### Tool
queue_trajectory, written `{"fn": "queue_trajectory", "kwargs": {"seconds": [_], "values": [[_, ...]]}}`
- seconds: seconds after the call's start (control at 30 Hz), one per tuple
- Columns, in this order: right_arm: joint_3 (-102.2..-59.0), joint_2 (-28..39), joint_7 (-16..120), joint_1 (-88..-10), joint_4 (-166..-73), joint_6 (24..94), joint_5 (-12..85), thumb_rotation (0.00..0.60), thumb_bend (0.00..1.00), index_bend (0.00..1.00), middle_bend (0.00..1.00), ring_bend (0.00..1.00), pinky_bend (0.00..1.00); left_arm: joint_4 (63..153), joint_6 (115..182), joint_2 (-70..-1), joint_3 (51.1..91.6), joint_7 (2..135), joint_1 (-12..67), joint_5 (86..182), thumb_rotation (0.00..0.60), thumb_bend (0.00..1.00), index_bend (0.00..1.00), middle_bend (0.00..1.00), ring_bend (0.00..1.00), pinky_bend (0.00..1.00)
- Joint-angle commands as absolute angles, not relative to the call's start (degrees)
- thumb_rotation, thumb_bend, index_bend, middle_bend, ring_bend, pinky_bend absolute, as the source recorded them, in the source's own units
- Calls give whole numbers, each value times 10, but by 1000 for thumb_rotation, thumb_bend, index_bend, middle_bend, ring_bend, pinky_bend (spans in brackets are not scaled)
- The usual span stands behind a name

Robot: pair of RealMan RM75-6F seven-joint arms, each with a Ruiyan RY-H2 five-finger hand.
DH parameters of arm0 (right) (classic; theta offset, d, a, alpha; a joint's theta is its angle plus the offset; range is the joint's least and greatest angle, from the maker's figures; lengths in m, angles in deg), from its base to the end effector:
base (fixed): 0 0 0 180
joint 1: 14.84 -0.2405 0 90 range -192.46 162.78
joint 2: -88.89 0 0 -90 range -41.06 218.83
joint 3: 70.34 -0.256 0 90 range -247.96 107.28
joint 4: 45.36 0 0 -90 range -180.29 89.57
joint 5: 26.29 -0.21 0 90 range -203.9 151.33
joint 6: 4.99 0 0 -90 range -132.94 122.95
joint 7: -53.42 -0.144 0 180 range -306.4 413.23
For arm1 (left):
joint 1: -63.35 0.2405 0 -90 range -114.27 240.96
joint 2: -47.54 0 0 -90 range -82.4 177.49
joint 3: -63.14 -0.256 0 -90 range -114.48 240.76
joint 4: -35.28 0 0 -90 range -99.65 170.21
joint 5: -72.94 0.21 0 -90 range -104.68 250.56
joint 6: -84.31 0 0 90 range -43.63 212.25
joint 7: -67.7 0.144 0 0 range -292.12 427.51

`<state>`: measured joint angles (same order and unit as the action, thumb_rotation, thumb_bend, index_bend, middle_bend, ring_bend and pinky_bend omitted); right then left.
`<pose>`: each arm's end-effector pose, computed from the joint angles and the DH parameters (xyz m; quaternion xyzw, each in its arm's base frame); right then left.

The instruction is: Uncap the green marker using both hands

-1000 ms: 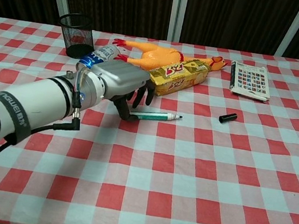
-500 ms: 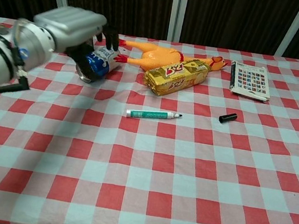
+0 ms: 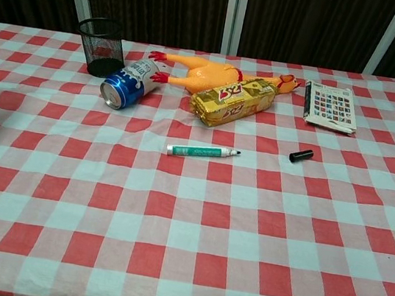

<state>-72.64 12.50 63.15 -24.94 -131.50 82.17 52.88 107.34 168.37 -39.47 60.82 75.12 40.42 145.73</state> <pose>-0.3069 -0.2068 0.1074 0.5850 -0.3662 0.3781 0.6170 -0.2961 0.2648 0.0536 -0.6298 -0.3439 -0.3820 0.5823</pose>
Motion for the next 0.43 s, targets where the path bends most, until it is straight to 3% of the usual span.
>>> {"fn": "queue_trajectory", "kwargs": {"seconds": [0.03, 0.43], "values": [[-719, 118, 631, -238, -1309, 822, 529, 600, 66, 101, 115, 0, 0, 1065, 1712, -380, 595, 742, 443, 1466, 600, 145, 283, 236, 179, 188], [-718, 100, 615, -221, -1283, 816, 543, 600, 66, 97, 112, 0, 0, 1102, 1751, -357, 593, 746, 520, 1485, 600, 145, 283, 236, 180, 187]]}}
